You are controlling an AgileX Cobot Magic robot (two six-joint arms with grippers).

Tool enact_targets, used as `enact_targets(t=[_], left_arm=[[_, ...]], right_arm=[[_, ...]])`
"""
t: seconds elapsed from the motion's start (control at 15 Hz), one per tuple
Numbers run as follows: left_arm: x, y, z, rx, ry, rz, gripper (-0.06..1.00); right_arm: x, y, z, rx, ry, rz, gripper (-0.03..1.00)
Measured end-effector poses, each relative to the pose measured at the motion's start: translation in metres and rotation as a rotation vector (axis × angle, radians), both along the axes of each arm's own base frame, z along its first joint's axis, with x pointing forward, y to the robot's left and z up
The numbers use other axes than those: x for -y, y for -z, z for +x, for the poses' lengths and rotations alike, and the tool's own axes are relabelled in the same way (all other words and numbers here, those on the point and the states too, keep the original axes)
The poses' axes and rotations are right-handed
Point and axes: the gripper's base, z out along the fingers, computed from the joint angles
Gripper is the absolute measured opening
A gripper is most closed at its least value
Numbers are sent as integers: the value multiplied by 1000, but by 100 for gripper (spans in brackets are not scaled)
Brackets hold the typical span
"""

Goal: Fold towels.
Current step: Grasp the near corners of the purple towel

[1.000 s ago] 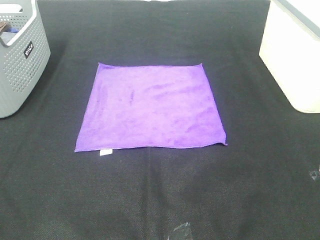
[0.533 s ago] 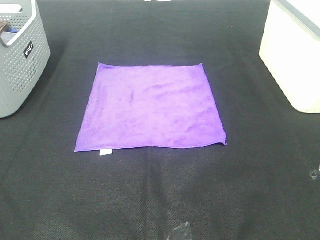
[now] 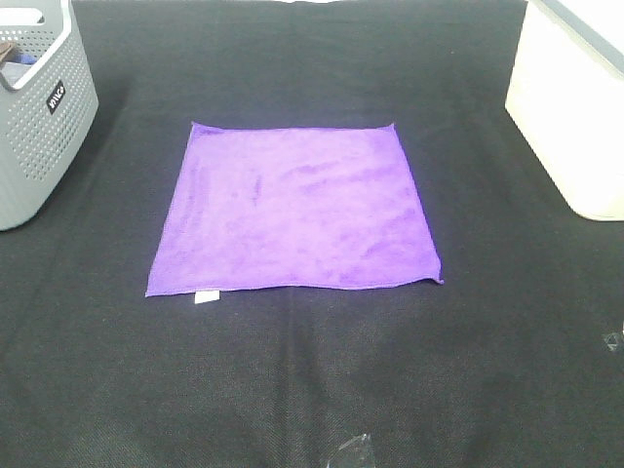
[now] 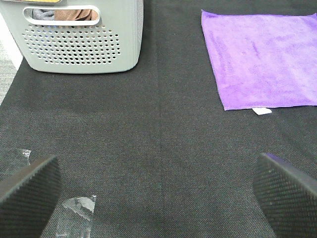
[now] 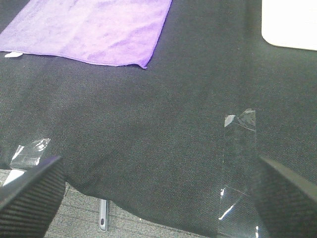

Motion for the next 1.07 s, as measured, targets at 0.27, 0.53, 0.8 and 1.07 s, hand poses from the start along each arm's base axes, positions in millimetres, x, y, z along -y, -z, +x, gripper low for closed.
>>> enact_targets(t=[0.27, 0.53, 0.8, 1.07], left_arm=[[0, 0, 0, 0, 0, 0, 99], [0, 0, 0, 0, 0, 0, 99], [1, 0, 1, -9, 9, -13, 99], [3, -43, 44, -311, 36, -52, 99]], right_arm=[[0, 0, 0, 0, 0, 0, 97], [0, 0, 0, 0, 0, 0, 97], [0, 0, 0, -1, 1, 1, 97], [-10, -34, 42, -272, 26, 16, 97]])
